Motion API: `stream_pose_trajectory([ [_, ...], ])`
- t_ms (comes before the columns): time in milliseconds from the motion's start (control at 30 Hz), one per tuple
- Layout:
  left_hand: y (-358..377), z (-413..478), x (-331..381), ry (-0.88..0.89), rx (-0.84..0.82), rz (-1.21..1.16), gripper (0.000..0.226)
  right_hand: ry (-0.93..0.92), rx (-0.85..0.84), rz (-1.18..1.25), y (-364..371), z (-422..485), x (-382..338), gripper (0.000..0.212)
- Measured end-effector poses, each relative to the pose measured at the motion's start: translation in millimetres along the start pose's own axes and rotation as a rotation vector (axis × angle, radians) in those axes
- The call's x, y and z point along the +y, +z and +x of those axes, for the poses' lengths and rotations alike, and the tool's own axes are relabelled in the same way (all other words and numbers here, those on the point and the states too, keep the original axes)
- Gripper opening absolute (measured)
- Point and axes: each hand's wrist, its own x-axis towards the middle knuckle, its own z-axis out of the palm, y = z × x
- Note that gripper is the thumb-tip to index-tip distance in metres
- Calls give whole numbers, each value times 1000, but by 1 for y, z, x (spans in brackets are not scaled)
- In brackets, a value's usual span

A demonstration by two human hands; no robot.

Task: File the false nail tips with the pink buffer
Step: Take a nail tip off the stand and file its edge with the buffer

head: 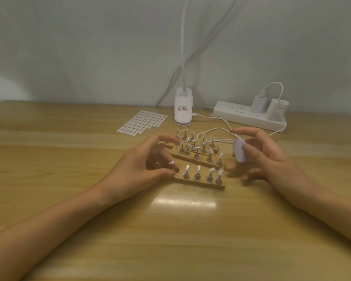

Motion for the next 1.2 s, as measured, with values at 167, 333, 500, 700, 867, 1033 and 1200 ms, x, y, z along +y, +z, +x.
stream_pose_trajectory([
  [167, 1, 2, -1, -17, 23, -48, 51, -97, -75, -95, 5, -1, 3, 43],
  [333, 2, 1, 1, 4, 39, -21, 48, -93, -29, -117, 5, 2, 3, 45],
  [500, 12, -3, 7, 28, 81, 10, 51, -128, 62, -86, 1, -1, -7, 42],
  [700, 16, -11, 18, 147, 138, 152, 69, -478, 26, -431, 14, -6, -39, 20],
  [867, 23, -17, 29, 216, 168, -56, 68, -756, -46, -780, 40, -17, -38, 19],
  [1033, 29, -20, 37, 239, 181, -88, 70, -759, -45, -648, 41, -22, -33, 14],
  [1200, 34, -21, 37, 231, 191, -132, 64, -753, -74, -561, 46, -25, -32, 15],
])
